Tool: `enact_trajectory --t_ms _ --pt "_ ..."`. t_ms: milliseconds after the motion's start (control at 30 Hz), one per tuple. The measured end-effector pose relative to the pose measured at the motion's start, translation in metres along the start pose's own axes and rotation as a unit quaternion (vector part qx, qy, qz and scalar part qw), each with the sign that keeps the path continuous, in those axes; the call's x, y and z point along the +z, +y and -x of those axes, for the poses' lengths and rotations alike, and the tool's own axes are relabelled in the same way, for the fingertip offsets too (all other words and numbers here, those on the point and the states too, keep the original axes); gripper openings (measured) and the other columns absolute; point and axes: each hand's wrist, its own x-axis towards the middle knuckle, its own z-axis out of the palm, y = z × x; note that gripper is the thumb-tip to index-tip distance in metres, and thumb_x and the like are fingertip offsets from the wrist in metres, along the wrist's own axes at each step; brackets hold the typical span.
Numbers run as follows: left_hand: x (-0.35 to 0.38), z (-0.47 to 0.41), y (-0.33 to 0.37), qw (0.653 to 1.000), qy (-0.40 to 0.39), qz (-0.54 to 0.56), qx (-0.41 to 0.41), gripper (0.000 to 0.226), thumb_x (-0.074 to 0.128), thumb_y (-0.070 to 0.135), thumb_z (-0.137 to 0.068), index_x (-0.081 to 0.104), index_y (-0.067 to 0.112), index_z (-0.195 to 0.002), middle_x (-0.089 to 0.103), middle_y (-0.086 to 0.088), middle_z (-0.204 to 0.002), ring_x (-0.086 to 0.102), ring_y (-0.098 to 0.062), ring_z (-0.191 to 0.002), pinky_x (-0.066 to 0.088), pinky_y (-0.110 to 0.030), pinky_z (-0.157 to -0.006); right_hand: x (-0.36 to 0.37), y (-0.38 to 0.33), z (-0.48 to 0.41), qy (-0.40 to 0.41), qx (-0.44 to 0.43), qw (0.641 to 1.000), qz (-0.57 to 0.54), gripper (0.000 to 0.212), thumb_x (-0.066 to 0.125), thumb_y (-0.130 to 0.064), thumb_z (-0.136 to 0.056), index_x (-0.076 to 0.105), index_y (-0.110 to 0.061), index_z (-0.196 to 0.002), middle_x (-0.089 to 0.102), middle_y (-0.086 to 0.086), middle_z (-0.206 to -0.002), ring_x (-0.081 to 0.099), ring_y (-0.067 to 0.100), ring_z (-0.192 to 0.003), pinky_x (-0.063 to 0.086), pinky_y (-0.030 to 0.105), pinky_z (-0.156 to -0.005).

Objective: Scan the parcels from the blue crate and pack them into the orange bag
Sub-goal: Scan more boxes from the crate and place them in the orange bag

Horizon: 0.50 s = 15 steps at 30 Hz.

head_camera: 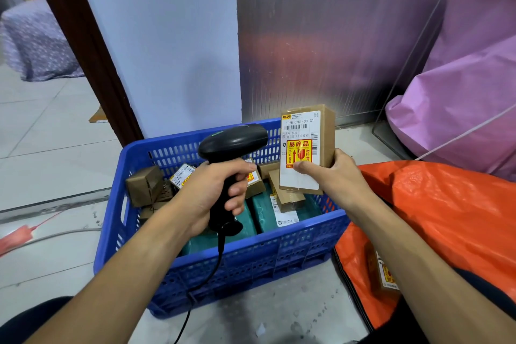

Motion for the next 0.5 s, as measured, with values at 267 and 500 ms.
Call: enact_trajectory --t_ms 267,500 --pt "0.008 -0.007 -0.006 0.999 0.011 -0.034 -0.004 0.034 0.069 0.018 -0.092 0.05 0.015 -0.064 0.034 -0.003 -0.053 0.031 -0.017 -0.038 0.034 -0.029 -0.046 -0.017 0.005 0.005 0.017 0.007 0.999 0.027 0.054 0.085 -0.04 -0.079 0.06 -0.025 -0.124 0.074 -0.01 -0.113 0.071 0.011 -0.103 0.059 0.039 -0.092" --pt "0.057 -0.032 -0.012 0.999 0.027 -0.047 0.002 0.017 0.073 0.019 -0.093 0.07 0.006 -0.082 0.066 -0.015 -0.071 0.05 -0.018 -0.047 0.047 -0.031 -0.054 -0.05 0.005 0.031 0.054 0.009 0.998 0.038 0.042 0.085 -0.035 -0.08 0.063 -0.03 -0.116 0.075 -0.015 -0.106 0.072 -0.003 -0.089 0.057 0.017 -0.074"
